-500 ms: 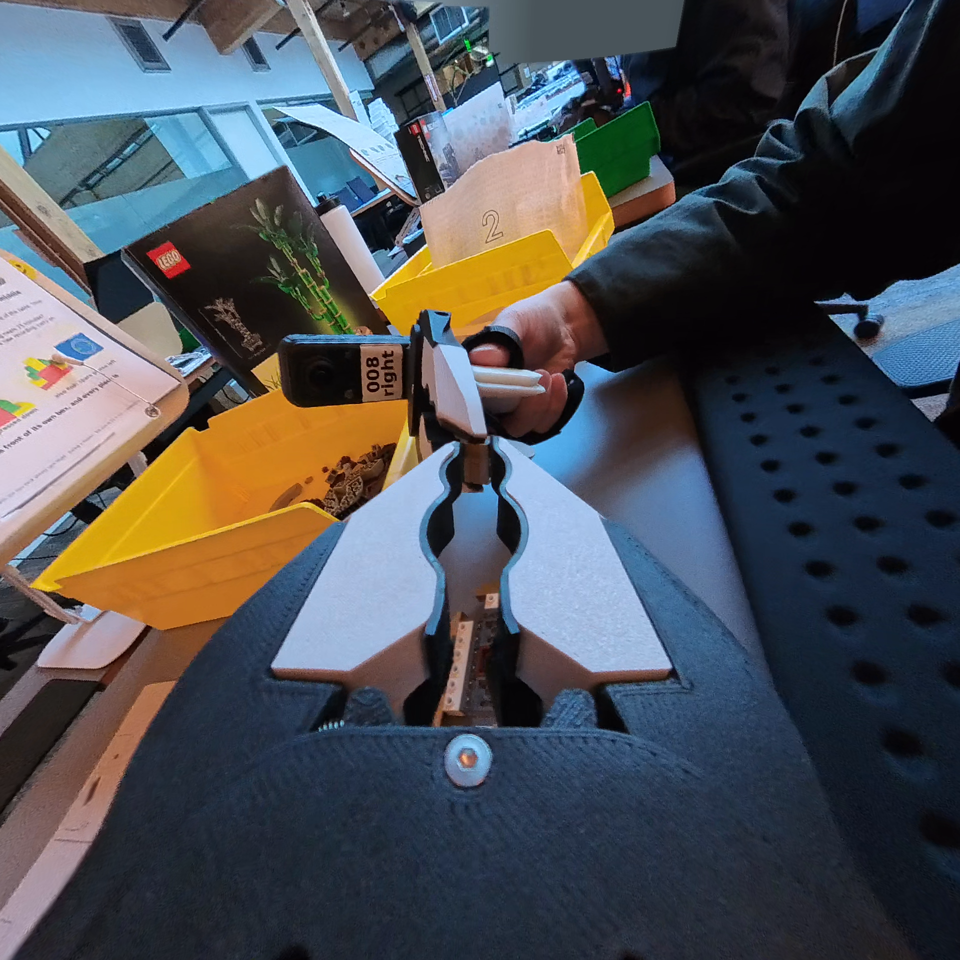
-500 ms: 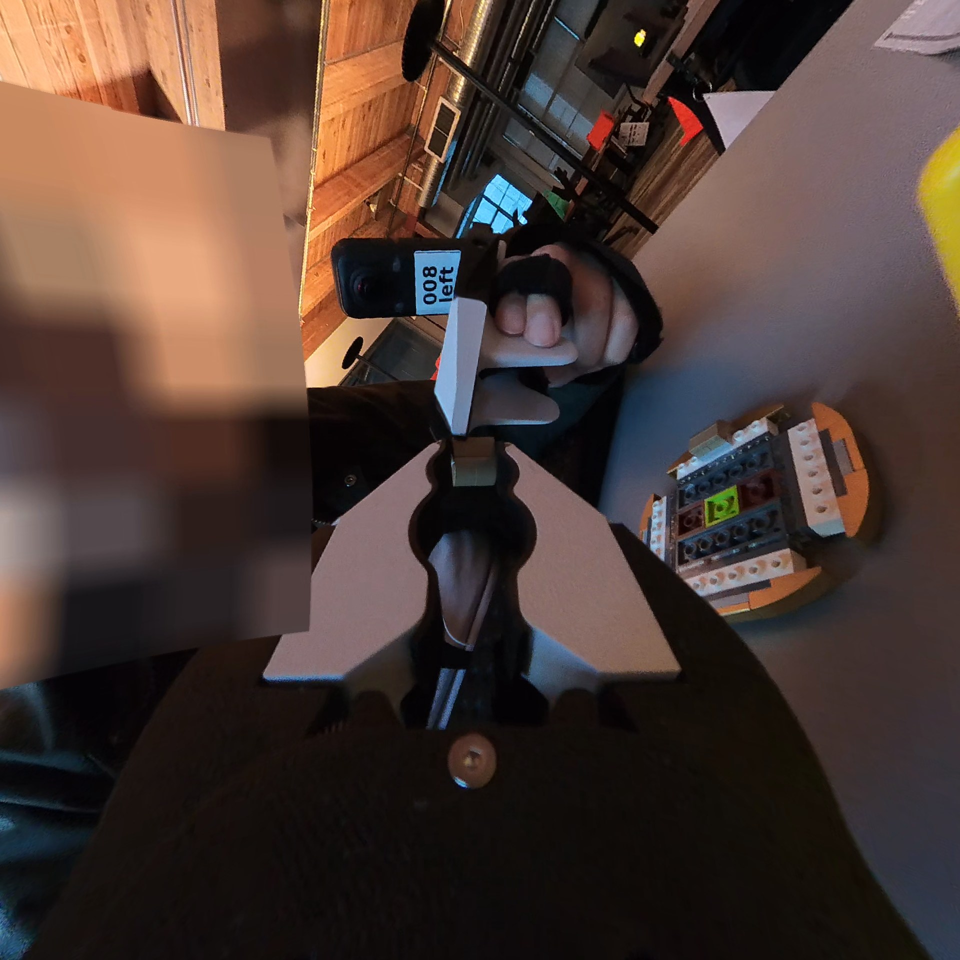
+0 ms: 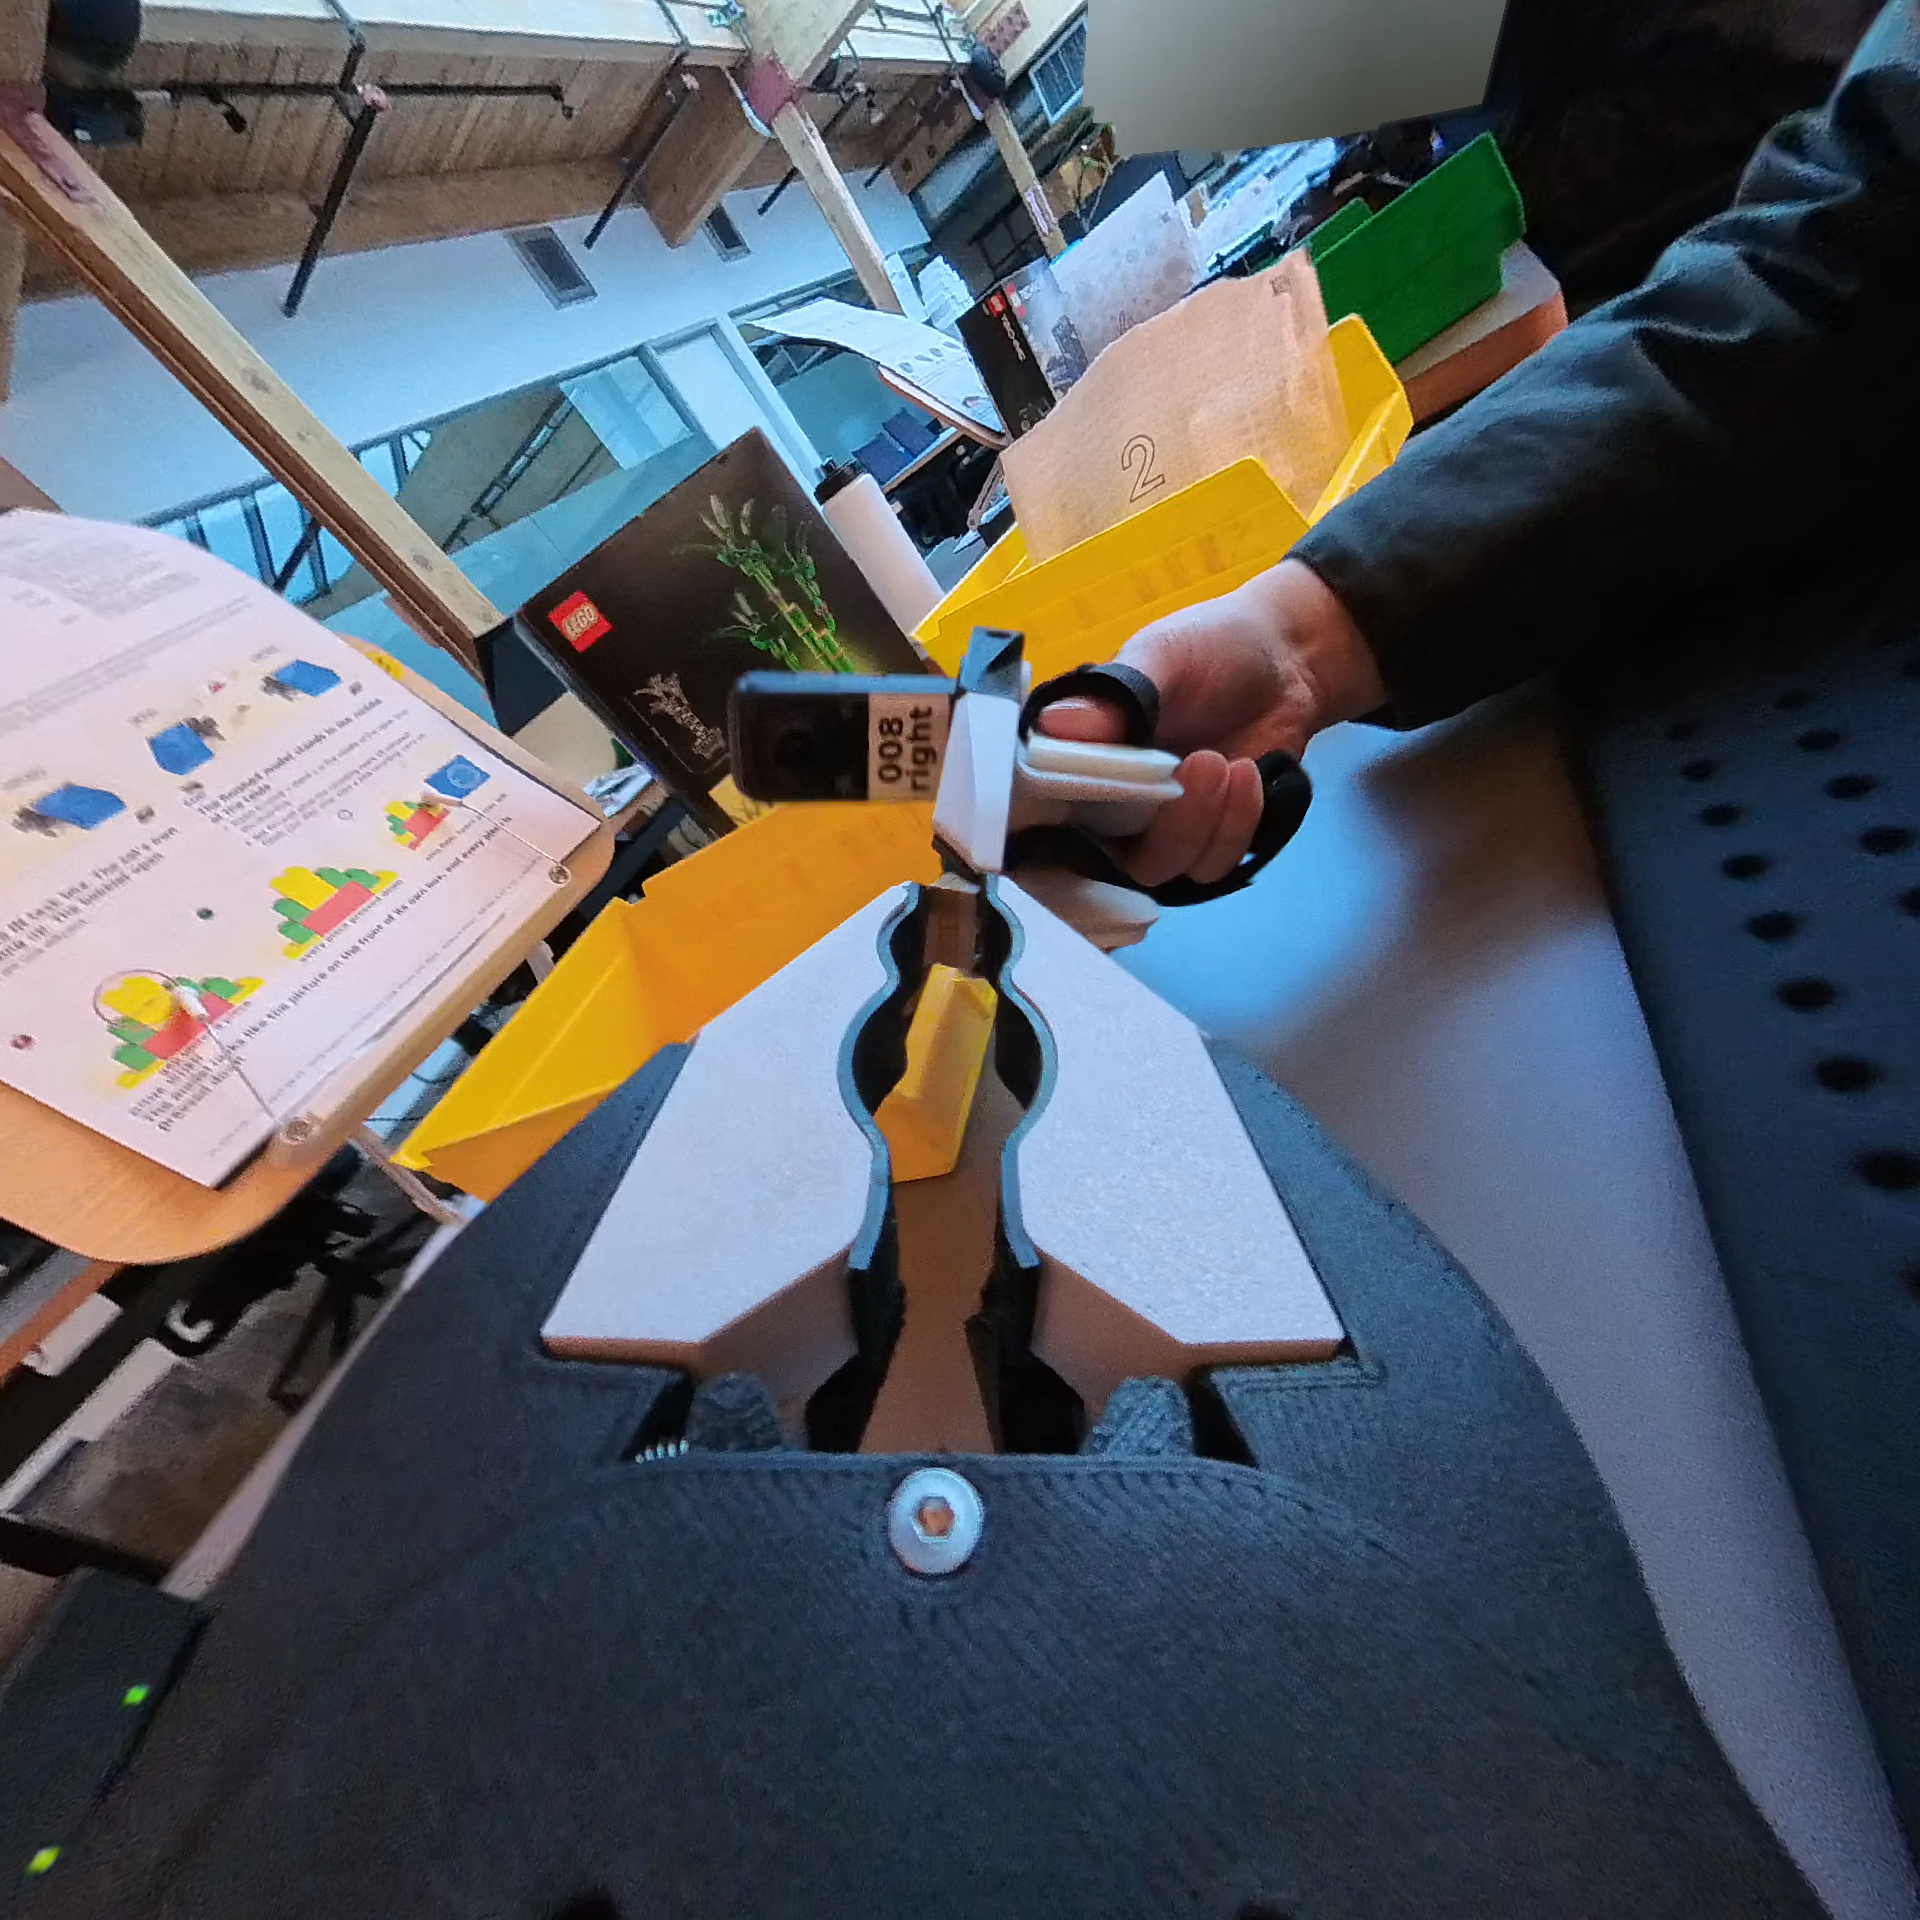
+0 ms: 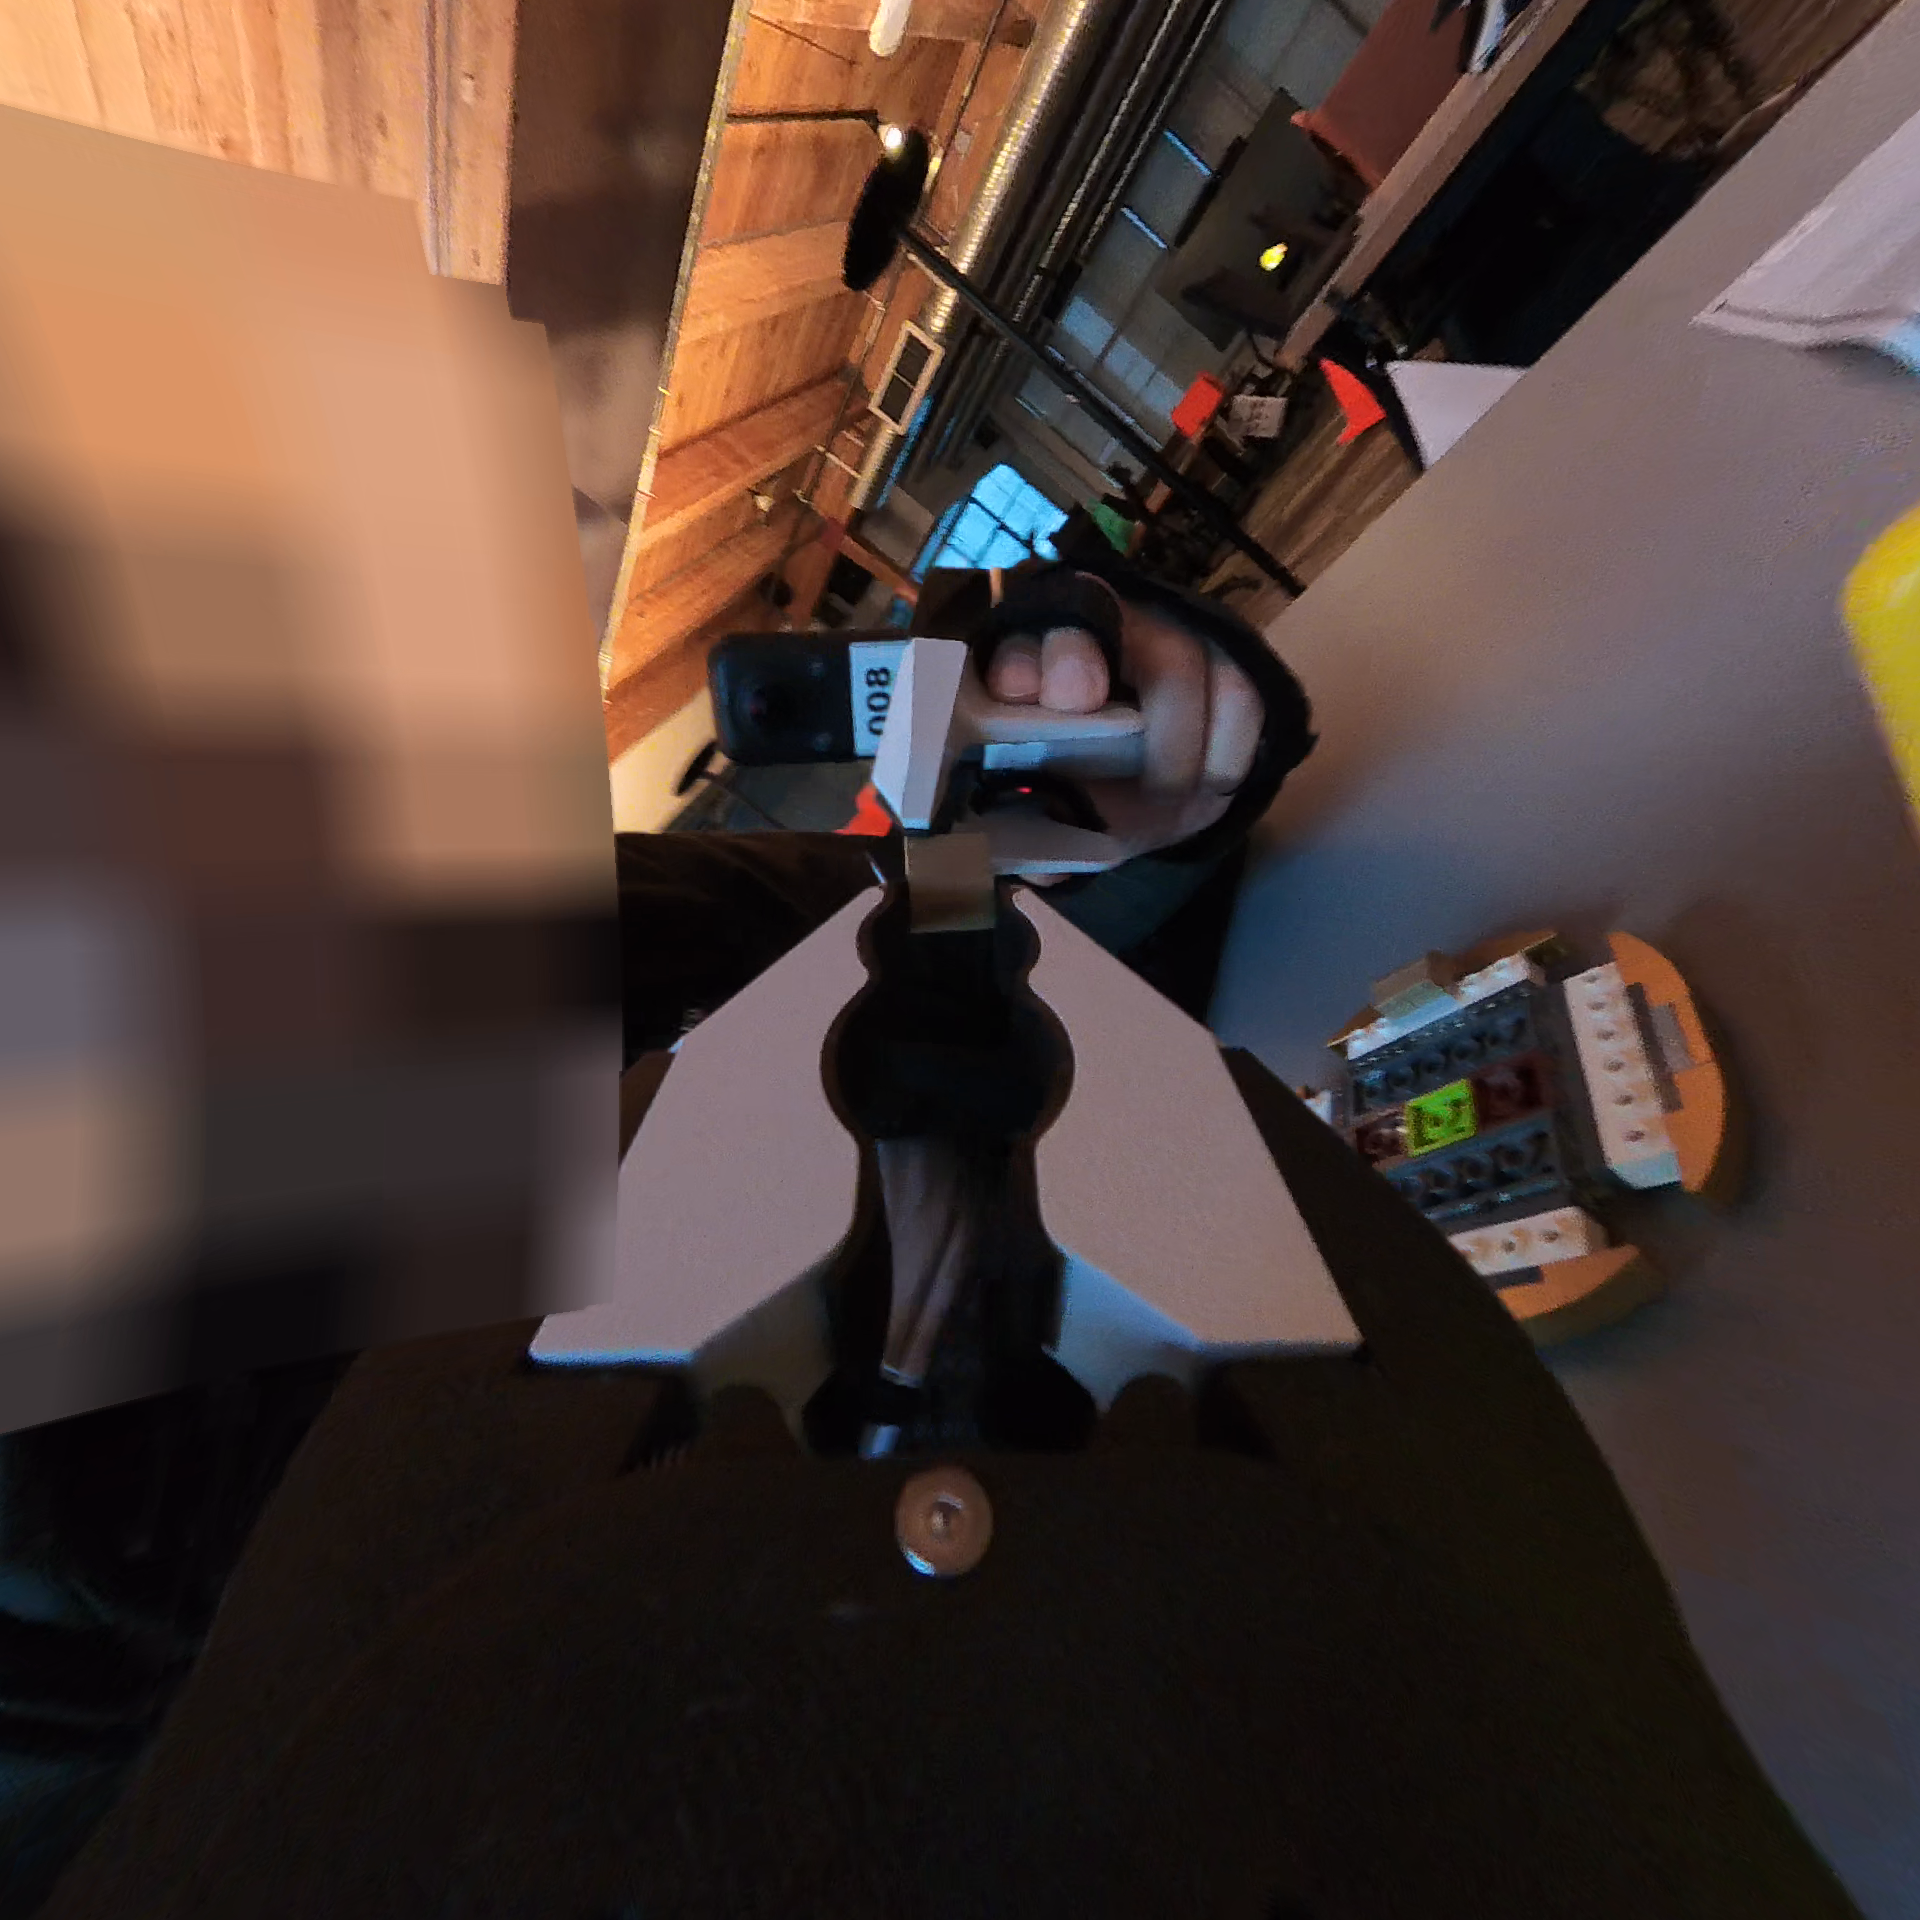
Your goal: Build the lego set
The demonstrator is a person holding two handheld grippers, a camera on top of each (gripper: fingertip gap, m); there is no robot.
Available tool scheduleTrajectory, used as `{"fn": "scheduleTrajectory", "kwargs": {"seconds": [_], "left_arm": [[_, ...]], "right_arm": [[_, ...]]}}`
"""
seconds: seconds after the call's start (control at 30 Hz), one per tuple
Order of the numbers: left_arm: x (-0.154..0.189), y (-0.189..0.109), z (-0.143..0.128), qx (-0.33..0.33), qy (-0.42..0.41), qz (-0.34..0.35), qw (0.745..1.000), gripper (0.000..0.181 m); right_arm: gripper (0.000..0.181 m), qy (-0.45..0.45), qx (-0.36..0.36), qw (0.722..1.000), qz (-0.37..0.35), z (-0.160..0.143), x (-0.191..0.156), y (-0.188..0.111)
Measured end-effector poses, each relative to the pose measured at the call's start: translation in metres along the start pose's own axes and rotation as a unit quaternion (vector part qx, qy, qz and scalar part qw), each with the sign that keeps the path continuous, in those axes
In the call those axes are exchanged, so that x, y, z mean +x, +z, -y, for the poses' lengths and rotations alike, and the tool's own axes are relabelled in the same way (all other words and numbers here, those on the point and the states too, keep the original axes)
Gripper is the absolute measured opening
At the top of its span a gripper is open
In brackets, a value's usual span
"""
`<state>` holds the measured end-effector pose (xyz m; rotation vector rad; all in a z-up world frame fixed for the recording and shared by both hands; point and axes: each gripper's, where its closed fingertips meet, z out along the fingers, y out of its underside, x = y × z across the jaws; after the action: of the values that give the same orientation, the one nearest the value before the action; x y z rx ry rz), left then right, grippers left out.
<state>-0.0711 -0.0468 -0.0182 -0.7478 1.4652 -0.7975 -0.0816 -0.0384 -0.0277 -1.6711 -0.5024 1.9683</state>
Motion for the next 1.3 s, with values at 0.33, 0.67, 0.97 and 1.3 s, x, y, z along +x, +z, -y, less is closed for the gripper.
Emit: {"fn": "scheduleTrajectory", "kwargs": {"seconds": [0.33,0.67,0.97,1.3], "left_arm": [[-0.004,0.000,-0.011,-0.003,-0.142,-0.053,0.989,0.029],[0.022,0.011,-0.043,-0.099,-0.101,-0.095,0.985,0.018],[0.030,0.013,-0.058,-0.138,-0.068,-0.101,0.983,0.015],[0.032,0.010,-0.043,-0.117,-0.200,-0.167,0.958,0.015]], "right_arm": [[0.014,-0.548,-0.124,0.762,-0.321,0.006,0.012,-0.023],[0.015,-0.545,-0.230,0.726,-0.350,-0.020,0.044,-0.025],[0.015,-0.537,-0.251,0.724,-0.353,-0.026,0.049,-0.025],[0.014,-0.580,-0.263,0.694,-0.336,-0.029,0.037,-0.020]]}}
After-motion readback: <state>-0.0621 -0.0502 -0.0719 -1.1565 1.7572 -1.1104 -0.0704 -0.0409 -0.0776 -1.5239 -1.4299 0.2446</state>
